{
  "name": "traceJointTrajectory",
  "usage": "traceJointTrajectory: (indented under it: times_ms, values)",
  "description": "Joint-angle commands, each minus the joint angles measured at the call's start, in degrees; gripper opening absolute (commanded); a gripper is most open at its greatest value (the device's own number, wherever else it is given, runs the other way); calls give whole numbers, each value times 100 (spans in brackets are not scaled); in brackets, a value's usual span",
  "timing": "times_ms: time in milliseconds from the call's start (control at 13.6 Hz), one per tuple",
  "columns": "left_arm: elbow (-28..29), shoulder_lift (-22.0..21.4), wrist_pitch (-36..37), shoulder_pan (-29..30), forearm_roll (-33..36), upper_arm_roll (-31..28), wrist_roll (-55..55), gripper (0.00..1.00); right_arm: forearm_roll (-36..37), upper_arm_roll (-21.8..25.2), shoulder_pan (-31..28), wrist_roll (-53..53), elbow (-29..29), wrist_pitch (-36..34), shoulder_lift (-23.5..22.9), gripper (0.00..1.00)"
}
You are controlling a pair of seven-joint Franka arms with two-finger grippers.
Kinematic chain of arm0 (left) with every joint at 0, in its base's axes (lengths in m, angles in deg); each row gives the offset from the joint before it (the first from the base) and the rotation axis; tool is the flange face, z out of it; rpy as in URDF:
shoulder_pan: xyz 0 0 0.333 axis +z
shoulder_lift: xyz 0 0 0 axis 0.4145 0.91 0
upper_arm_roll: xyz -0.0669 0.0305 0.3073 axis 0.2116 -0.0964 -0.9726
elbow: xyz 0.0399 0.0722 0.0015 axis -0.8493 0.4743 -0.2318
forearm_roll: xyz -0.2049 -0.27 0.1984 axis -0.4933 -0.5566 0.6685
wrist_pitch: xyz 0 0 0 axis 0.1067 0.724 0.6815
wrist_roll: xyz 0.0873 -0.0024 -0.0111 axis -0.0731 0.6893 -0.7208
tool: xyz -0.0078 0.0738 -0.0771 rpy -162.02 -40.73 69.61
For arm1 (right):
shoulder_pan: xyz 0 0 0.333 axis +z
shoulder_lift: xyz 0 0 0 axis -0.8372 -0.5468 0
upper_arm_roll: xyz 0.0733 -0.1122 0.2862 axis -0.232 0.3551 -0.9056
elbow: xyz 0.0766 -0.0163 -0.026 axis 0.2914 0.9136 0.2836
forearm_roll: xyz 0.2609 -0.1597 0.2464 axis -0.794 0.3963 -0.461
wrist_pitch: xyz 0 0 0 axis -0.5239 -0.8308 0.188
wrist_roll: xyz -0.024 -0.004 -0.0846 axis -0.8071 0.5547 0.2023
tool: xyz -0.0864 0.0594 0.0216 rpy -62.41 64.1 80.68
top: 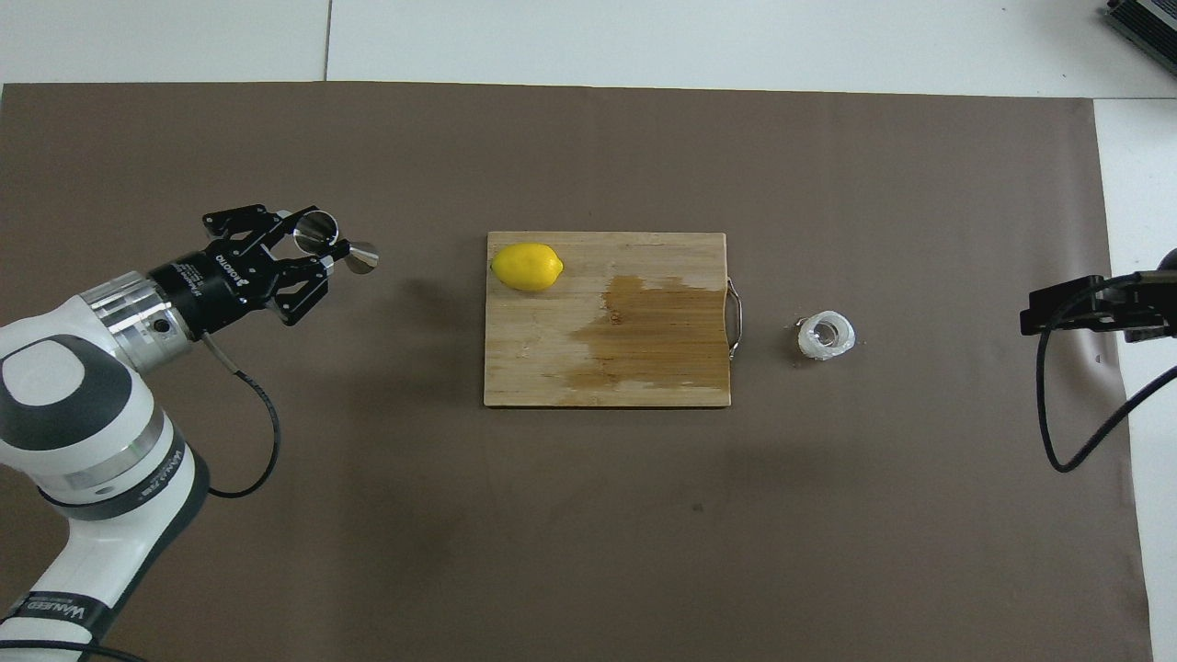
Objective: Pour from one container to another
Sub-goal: 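Lift the metal cup and carry it over the cutting board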
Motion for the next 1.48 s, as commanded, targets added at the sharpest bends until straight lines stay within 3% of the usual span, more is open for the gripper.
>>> traceJointTrajectory:
  times_ms: [0, 369, 590, 885, 1402]
  values:
    - [-302, 61, -826, -818, -52, -9, -610, 0, -29, -33, -80, -83, 121, 49, 98, 100]
    - [-829, 491, -2389, -1945, -43, 412, -1436, 0, -29, -33, -80, -83, 121, 49, 98, 100]
    - [-1138, 712, -2639, -1955, -43, 930, -1737, 0, -29, -33, -80, -83, 121, 49, 98, 100]
    - [-1867, 1607, -3419, -1946, -8, 1774, -1773, 0, -29, -33, -80, -83, 121, 49, 98, 100]
    - [-2307, 2355, -3940, -2324, 597, 1828, -1764, 0, -29, -33, -80, -83, 121, 49, 98, 100]
